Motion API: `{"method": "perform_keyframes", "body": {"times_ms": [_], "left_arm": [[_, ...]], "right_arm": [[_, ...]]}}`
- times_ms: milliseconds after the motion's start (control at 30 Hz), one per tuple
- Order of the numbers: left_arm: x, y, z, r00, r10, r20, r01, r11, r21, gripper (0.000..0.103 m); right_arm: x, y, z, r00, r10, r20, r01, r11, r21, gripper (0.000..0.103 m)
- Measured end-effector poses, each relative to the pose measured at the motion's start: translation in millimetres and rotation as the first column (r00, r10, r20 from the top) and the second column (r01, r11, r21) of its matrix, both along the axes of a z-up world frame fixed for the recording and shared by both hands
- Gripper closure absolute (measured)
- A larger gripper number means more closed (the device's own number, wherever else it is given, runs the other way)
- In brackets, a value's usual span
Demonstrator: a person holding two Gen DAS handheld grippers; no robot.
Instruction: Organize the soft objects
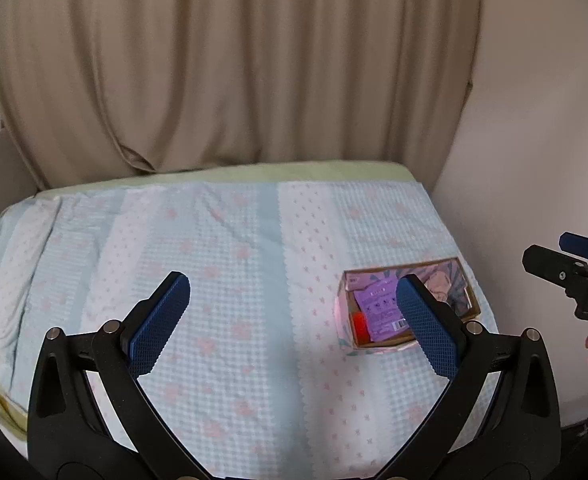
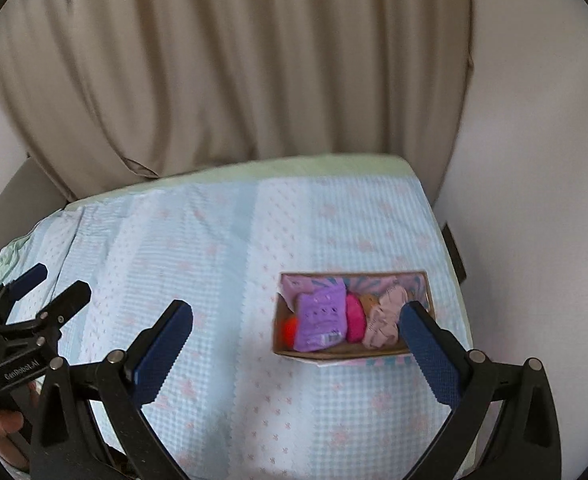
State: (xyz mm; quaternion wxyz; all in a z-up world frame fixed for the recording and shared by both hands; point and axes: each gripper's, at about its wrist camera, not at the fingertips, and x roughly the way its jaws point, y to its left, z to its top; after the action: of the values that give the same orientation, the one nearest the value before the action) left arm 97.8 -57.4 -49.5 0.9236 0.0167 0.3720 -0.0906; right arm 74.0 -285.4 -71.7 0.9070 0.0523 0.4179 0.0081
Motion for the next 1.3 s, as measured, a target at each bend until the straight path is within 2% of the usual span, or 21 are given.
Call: {"method": "perform_keyframes", "body": {"times_ms": [167,267,400,567,1300], "left_arm": [[-28.8,31.0,16.4,0.998,0.045,0.048,-0.043,0.998,-0.046,0.000],[-43.4,44.9,23.2,0.995,0.060,0.077,-0.054,0.996,-0.073,0.000],[-62.0,51.6,31.8,0.988,0.069,0.139,-0.061,0.996,-0.061,0.000],[-74.0,51.2,35.7,0.984,0.060,0.166,-0.047,0.996,-0.080,0.000],[-88.6,47.1,43.2,0.977,0.047,0.206,-0.035,0.997,-0.063,0.000]], "right_arm": [[-25.5,27.4,17.0,0.996,0.005,0.092,-0.005,1.000,0.002,0.000],[-39.3,42.2,22.7,0.990,0.011,0.142,-0.006,0.999,-0.034,0.000],[-48.5,49.9,26.0,0.984,0.012,0.177,-0.002,0.998,-0.057,0.000],[-61.4,51.7,31.9,0.976,-0.006,0.218,0.026,0.996,-0.091,0.000],[-77.9,52.5,38.7,0.966,-0.042,0.255,0.068,0.993,-0.093,0.000]]}}
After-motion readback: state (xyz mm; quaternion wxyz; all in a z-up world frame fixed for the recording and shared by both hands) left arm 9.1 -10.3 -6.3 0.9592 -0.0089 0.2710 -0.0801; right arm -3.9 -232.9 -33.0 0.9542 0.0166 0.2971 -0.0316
